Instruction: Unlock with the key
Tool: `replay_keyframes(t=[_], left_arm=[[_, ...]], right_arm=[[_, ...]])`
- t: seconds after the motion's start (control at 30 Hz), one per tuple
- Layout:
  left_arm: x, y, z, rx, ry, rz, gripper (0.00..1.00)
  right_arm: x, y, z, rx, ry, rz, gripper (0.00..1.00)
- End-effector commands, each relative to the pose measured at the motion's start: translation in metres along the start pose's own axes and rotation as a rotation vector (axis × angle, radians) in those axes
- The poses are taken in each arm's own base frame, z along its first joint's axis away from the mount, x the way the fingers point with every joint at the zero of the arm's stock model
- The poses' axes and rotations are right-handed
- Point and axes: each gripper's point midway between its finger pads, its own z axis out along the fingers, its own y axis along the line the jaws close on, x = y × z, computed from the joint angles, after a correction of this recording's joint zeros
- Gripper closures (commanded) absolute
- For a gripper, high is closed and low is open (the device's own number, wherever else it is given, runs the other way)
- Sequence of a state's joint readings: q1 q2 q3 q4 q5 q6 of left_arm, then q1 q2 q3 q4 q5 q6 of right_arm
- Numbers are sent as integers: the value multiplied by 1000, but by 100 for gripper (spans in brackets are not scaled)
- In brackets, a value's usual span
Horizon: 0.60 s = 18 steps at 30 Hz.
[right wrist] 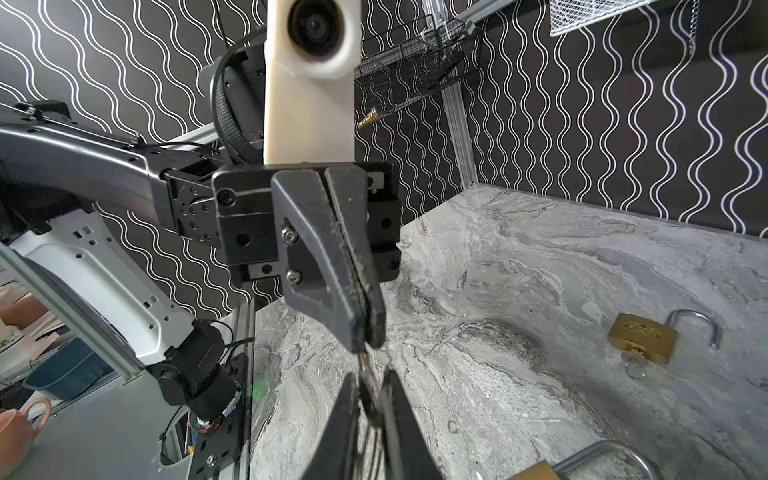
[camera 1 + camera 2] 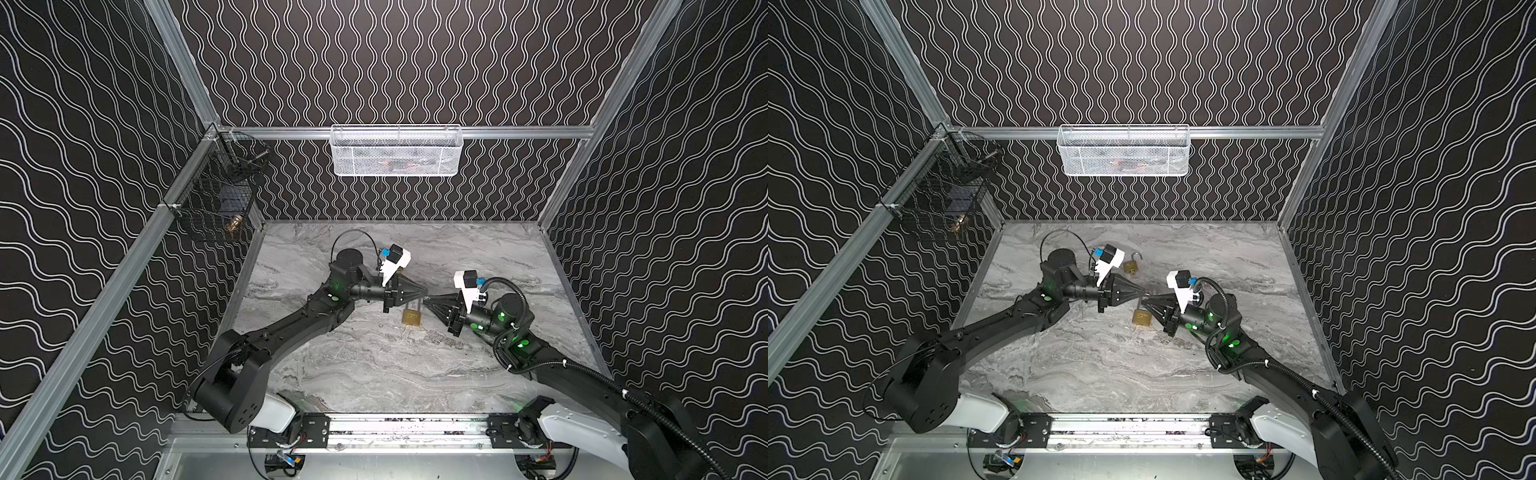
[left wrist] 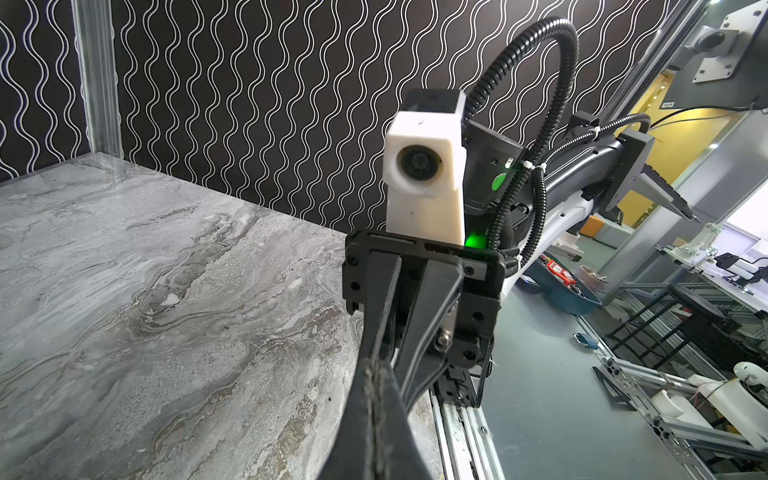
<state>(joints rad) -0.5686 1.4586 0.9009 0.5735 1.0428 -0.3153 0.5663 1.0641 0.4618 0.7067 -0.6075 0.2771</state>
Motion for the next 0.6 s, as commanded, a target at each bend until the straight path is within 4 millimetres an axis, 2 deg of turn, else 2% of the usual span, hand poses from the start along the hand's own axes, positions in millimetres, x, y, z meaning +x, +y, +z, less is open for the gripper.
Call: replay_keyframes(t=[0.0,0.1,0.23,0.27,0.3,0.33,0.4,0.47,0.57], left_arm=[[-6,-1,-1,0,-21,29,100],[-6,0,-1,3,-22,23,100],[-4,4,-1,-17,-24,12,100],[-3,7,-1,-28,-22,4,95],[-3,10,0,-46,-19,-5,74],[-1,15,0,-70,-13,-16,39],[0,23,-2,-124,-19,-19,2],[-11,28,-8,-189,-67,-1,1],[-33,26,-21,-280,-142,20,1]], right_arm=[[-3,3,-1,-13,-14,-16,87],[-5,3,-2,-11,-21,-14,100],[-6,6,-2,-25,-23,-14,100],[-6,6,-2,-28,-23,-13,100],[-6,6,-2,-30,-24,-10,100],[-6,7,-3,-35,-27,-7,100],[-7,9,-5,-42,-39,4,100],[-6,3,-11,-10,-59,23,100],[1,-16,-29,106,-90,74,100]])
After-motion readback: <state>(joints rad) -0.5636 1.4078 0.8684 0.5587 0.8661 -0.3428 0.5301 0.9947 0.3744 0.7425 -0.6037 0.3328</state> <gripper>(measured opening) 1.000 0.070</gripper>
